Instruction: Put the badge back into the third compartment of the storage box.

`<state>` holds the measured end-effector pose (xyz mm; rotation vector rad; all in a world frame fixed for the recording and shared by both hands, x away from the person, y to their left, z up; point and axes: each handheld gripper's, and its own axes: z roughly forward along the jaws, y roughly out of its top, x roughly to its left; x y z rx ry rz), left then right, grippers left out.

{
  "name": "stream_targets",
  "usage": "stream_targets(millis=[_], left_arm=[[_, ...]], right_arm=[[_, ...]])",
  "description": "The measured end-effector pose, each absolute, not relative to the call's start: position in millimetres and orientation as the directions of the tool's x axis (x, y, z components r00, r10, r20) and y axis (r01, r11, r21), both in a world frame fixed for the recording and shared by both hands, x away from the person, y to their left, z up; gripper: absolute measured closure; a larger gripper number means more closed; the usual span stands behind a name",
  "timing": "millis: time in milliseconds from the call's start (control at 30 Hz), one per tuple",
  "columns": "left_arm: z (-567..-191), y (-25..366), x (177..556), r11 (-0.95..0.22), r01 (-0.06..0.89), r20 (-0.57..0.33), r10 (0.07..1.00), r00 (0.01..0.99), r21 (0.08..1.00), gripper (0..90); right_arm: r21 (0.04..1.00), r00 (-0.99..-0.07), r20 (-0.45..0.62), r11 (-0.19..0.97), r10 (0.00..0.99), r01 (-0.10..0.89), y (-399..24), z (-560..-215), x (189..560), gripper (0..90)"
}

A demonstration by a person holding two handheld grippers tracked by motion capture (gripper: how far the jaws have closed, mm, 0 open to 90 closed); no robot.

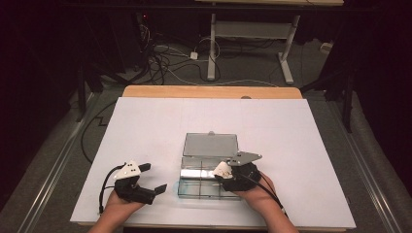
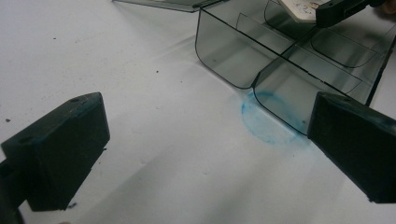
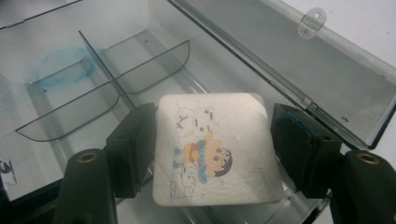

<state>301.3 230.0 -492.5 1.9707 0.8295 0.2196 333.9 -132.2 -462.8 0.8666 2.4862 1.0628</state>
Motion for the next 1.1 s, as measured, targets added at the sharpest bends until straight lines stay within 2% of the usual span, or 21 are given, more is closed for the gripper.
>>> stream_targets(millis=[367,667,800,900,1000,1033,1100], left_arm=[[-493,230,301,-0.319,0.462,-0.179,0.631,0.755,0.827,0.0],[-493,230,301,-0.321,0.464,-0.176,0.634,0.753,0.826,0.0],[-493,230,302,-0.323,0.464,-0.176,0.634,0.753,0.825,0.0],[-493,230,302,-0.322,0.467,-0.178,0.634,0.752,0.824,0.0],[-493,230,302,-0.323,0.467,-0.179,0.633,0.753,0.823,0.0],[-493,230,302,-0.322,0.468,-0.180,0.633,0.753,0.823,0.0],[-493,230,302,-0.322,0.468,-0.180,0.633,0.753,0.823,0.0]], right_arm=[[0.752,-0.772,-0.021,0.518,0.636,0.407,-136,-464,330,32.2],[0.829,-0.725,0.021,0.394,0.688,0.398,-159,-450,311,38.8],[0.848,-0.706,0.044,0.347,0.707,0.400,-168,-451,300,47.6],[0.836,-0.704,0.067,0.345,0.707,0.427,-169,-454,293,59.2],[0.833,-0.716,0.070,0.355,0.695,0.425,-168,-456,287,73.5],[0.831,-0.726,0.069,0.363,0.684,0.422,-168,-456,286,81.3],[0.828,-0.752,0.075,0.380,0.655,0.413,-166,-456,284,88.8]])
